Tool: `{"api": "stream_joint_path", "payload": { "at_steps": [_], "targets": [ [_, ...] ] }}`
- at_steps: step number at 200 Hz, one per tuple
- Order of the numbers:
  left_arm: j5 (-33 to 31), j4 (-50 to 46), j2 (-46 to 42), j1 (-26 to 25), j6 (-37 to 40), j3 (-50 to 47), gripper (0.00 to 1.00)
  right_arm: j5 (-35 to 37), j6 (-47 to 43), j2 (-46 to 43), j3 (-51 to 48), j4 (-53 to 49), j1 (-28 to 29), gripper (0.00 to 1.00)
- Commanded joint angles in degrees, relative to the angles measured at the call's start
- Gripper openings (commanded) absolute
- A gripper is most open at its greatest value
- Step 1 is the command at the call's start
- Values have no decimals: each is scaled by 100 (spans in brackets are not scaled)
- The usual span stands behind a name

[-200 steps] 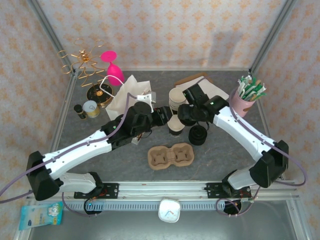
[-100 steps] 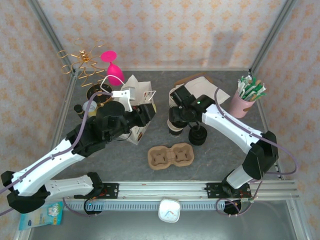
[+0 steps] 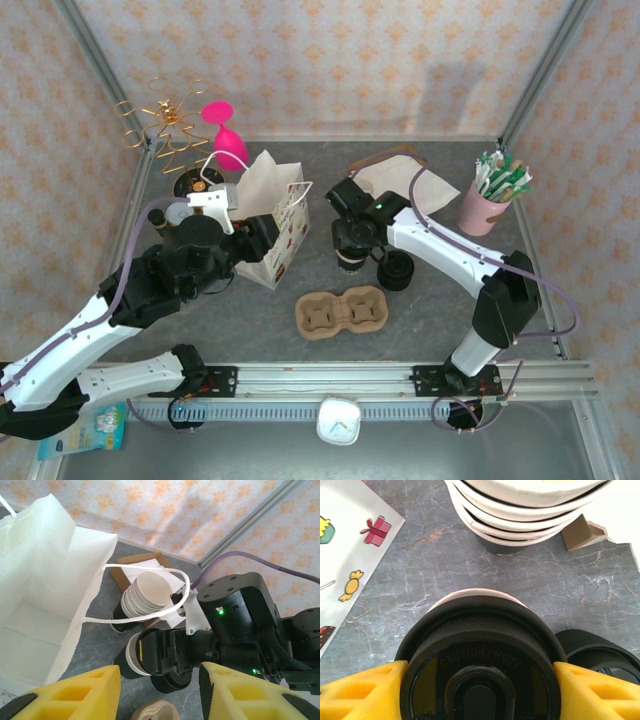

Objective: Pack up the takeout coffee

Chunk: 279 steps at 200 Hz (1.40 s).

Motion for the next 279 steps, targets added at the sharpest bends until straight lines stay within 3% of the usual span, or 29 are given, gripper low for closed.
{"api": "stream_joint_path", "payload": {
  "at_steps": [1,279],
  "targets": [
    [-314,-304,1,-6,158,-60,47,270,-11,99,145,-310,62,68],
    [-670,-352,-86,85,98,-333,50,273,27,478,31,10,70,72]
  ]
}}
